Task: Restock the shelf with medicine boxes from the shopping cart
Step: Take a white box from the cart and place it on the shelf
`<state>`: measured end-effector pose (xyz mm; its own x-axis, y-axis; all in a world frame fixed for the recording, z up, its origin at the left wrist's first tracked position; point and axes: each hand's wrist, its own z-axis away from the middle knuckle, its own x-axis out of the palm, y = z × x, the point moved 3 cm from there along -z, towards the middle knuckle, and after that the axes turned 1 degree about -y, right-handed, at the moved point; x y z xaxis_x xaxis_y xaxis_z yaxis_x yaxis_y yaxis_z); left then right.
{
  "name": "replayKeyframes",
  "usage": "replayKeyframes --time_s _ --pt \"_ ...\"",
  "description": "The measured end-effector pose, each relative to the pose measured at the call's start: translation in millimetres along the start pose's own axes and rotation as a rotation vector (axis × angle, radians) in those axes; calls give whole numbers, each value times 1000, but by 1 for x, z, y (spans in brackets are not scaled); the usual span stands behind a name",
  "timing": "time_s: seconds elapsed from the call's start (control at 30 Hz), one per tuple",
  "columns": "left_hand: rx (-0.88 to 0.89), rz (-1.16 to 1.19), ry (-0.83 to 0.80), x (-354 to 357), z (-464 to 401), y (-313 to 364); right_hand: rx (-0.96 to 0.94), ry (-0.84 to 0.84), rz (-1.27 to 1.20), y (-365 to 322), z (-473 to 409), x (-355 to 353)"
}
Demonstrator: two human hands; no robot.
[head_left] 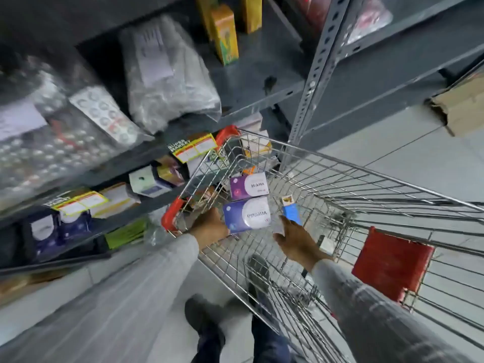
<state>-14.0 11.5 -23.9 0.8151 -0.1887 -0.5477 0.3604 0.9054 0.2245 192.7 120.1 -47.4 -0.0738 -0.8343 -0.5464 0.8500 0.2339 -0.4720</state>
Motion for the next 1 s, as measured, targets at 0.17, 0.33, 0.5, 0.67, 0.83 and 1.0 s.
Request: replayKeyframes --time_s 0.17,0.33,0.5,0.67,0.83,1.0 --pt "-23 -70 -213 26 -22 -1 51 -53 -242 4 -37 24" --pt "17 33 -273 36 -25 4 21 31 -424 3 -54 36" --pt "89 191 -150 19 3 6 -30 326 -324 -14 -26 2" --pt "319 424 147 -29 65 10 -134 518 -442 -65 41 -51" --pt "534 699 320 -96 138 1 -275 656 -700 -143 122 -90" --pt "748 892 404 -171 246 -34 -508 737 -656 -242 220 -114"
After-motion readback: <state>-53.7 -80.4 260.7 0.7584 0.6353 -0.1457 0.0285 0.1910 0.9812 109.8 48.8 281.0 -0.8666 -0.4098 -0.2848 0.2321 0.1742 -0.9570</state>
